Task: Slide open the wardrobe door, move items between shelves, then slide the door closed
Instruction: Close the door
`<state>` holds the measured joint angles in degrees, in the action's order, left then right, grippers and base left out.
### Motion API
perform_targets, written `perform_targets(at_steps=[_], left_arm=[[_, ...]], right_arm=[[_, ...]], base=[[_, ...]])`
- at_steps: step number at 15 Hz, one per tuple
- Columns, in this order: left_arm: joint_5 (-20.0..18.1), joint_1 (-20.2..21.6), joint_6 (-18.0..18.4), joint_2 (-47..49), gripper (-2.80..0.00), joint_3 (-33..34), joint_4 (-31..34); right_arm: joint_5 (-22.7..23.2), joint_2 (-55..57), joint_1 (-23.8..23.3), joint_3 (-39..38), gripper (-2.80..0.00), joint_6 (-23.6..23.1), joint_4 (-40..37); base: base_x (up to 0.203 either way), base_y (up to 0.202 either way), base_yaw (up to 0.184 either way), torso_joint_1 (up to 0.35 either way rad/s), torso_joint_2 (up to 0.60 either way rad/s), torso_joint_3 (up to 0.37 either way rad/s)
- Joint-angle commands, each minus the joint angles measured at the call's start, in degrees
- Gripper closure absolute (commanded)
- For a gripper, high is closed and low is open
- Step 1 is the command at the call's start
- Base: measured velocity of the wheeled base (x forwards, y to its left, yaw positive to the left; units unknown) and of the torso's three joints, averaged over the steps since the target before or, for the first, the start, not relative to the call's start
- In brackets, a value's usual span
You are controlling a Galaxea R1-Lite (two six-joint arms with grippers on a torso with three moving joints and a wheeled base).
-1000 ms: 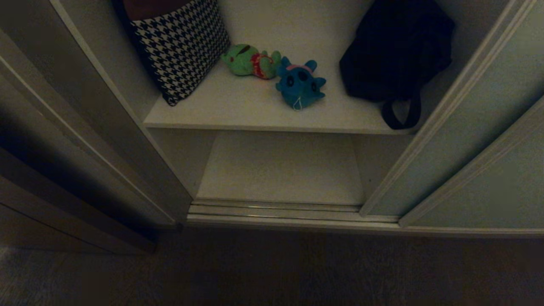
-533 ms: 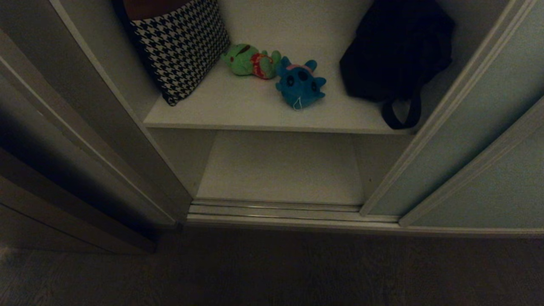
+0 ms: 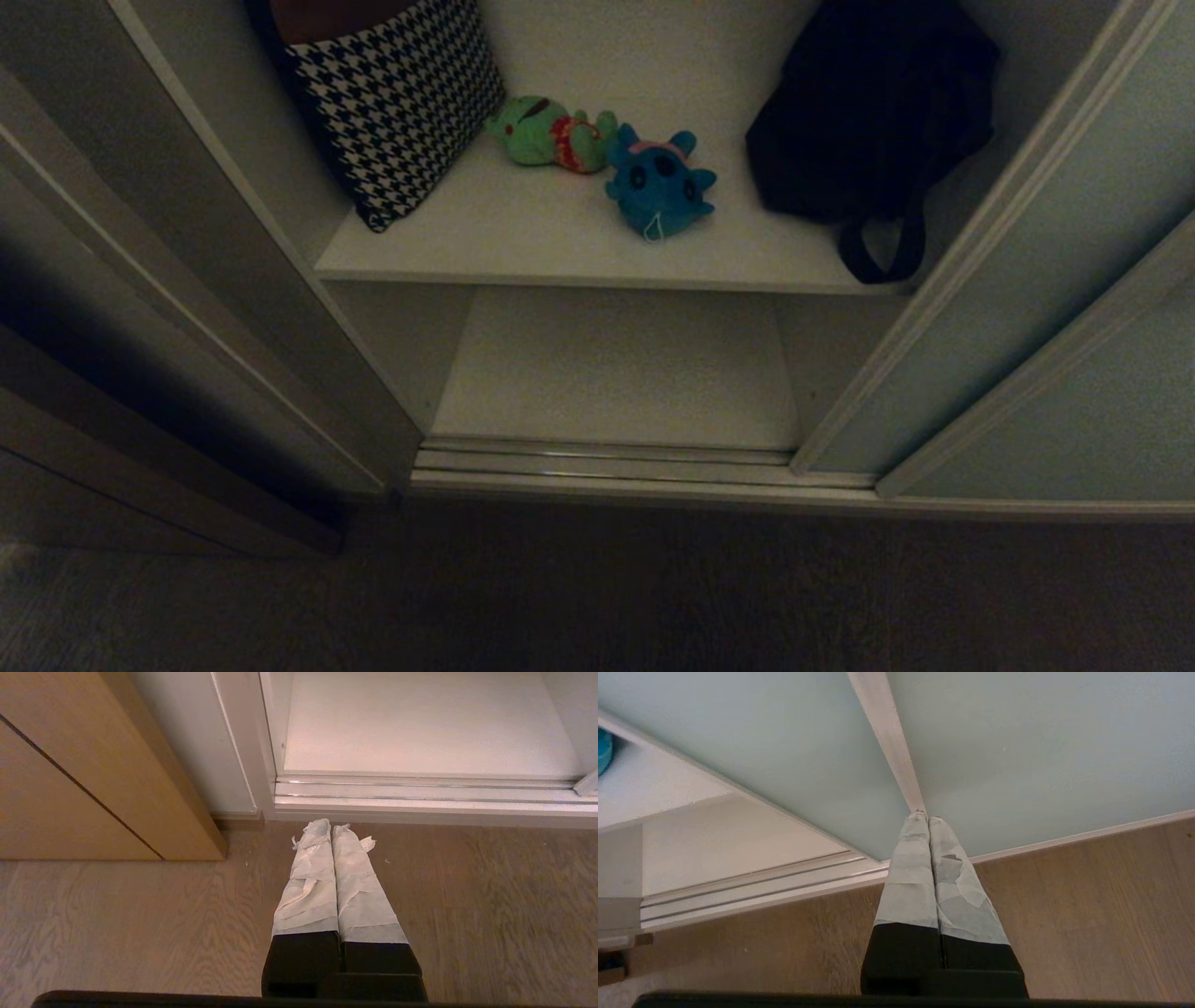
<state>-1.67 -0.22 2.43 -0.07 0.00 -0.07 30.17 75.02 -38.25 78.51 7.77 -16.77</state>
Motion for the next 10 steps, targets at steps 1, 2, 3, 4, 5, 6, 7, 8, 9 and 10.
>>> perform_targets(at_steps=[1,2,3,4,5,6,7,8,9,10], left_arm=[[0.00,-0.02,0.03,0.07,0.00,0.00,-0.01],[0.00,0.03,0.03,0.07,0.00,0.00,-0.01],[0.00,-0.04,0.03,0.07,0.00,0.00,-0.01],[0.00,0.04,0.03,0.08,0.00,0.00,-0.01],[0.00,-0.04,-0.04,0.07,0.00,0.00,-0.01],[0.00,0.02,0.01,0.07,0.00,0.00,-0.01],[0.00,-0.02,0.03,0.07,0.00,0.00,-0.01],[0.00,0.03,0.03,0.15,0.00,0.00,-0.01],[0.00,0.00,0.02,0.07,0.00,0.00,-0.01],[0.00,0.00,0.03,0.07,0.00,0.00,-0.01]], right_arm=[[0.15,1.87,0.11,0.49,0.00,0.06,0.38],[0.10,2.60,0.18,0.41,0.00,0.06,2.03],[0.00,3.45,0.44,0.27,0.00,0.10,4.17],[-0.02,3.98,0.68,0.26,0.00,0.38,5.21],[-0.03,4.54,0.99,0.55,0.00,1.23,5.97],[-0.13,5.10,1.28,0.93,0.00,1.68,6.85],[-0.20,5.43,1.79,1.12,0.00,2.10,7.53],[-0.20,5.66,2.47,1.12,0.00,2.67,7.88],[-0.20,5.93,2.66,1.12,0.00,3.26,7.97],[-0.20,6.11,2.81,1.14,0.00,3.58,8.14]], base=[[0.000,0.000,0.000,0.000,0.00,0.000],[0.000,0.000,0.000,0.000,0.00,0.000],[0.000,0.000,0.000,0.000,0.00,0.000],[0.000,0.000,0.000,0.000,0.00,0.000],[0.000,0.000,0.000,0.000,0.00,0.000],[0.000,0.000,0.000,0.000,0.00,0.000],[0.000,0.000,0.000,0.000,0.00,0.000],[0.000,0.000,0.000,0.000,0.00,0.000],[0.000,0.000,0.000,0.000,0.00,0.000],[0.000,0.000,0.000,0.000,0.00,0.000]])
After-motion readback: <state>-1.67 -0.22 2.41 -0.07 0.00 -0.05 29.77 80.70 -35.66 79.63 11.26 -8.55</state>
